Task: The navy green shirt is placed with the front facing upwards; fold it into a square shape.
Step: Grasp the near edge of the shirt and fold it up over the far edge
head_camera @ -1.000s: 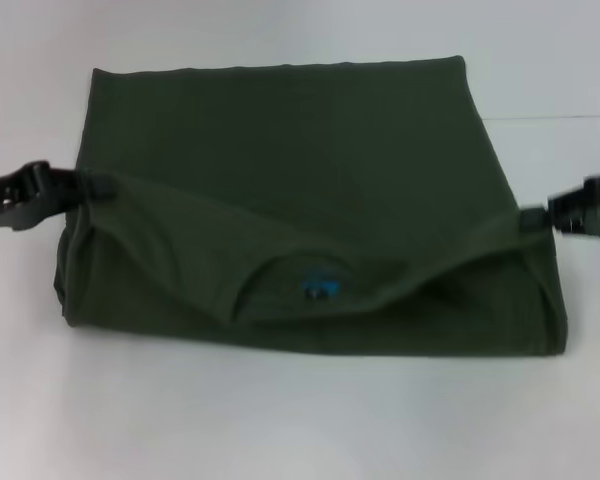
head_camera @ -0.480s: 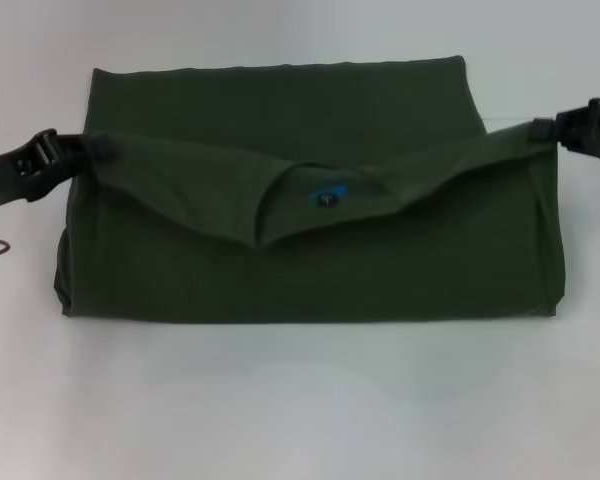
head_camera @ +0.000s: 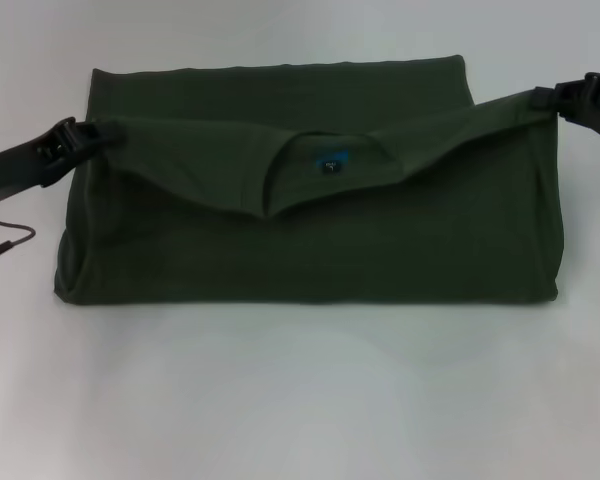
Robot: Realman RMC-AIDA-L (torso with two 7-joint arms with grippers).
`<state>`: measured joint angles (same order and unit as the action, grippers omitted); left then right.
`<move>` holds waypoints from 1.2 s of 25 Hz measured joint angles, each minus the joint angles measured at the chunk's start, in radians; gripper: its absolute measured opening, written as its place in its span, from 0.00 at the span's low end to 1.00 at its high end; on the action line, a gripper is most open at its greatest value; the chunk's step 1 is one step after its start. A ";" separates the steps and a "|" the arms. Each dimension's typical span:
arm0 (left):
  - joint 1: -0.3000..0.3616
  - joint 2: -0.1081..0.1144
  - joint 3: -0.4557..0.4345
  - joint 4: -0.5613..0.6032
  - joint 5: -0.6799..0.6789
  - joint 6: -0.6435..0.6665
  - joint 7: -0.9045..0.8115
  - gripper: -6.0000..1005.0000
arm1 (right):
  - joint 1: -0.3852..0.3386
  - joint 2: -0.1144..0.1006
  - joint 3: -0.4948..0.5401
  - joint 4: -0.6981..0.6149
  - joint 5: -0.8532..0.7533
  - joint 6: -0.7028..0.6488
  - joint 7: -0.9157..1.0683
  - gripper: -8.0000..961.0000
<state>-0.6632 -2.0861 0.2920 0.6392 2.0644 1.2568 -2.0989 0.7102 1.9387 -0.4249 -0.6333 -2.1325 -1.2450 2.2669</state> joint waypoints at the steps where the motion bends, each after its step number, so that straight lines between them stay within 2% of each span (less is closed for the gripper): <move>1: 0.000 -0.006 -0.001 0.000 -0.001 -0.016 0.008 0.04 | 0.000 0.007 0.000 0.000 0.007 0.013 -0.013 0.07; 12: 0.004 -0.055 -0.001 -0.016 -0.037 -0.128 0.108 0.04 | 0.008 0.076 -0.003 0.054 0.020 0.163 -0.154 0.07; 16: 0.004 -0.061 -0.001 -0.046 -0.072 -0.173 0.150 0.04 | 0.006 0.095 -0.003 0.057 0.025 0.195 -0.190 0.07; 25: -0.026 -0.074 0.000 -0.122 -0.115 -0.289 0.247 0.04 | 0.001 0.117 -0.003 0.066 0.028 0.242 -0.238 0.07; 30: -0.030 -0.076 -0.001 -0.127 -0.134 -0.302 0.287 0.04 | 0.002 0.121 -0.006 0.068 0.027 0.245 -0.248 0.09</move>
<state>-0.6930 -2.1626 0.2914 0.5119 1.9303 0.9545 -1.8123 0.7120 2.0598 -0.4312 -0.5657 -2.1057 -0.9998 2.0191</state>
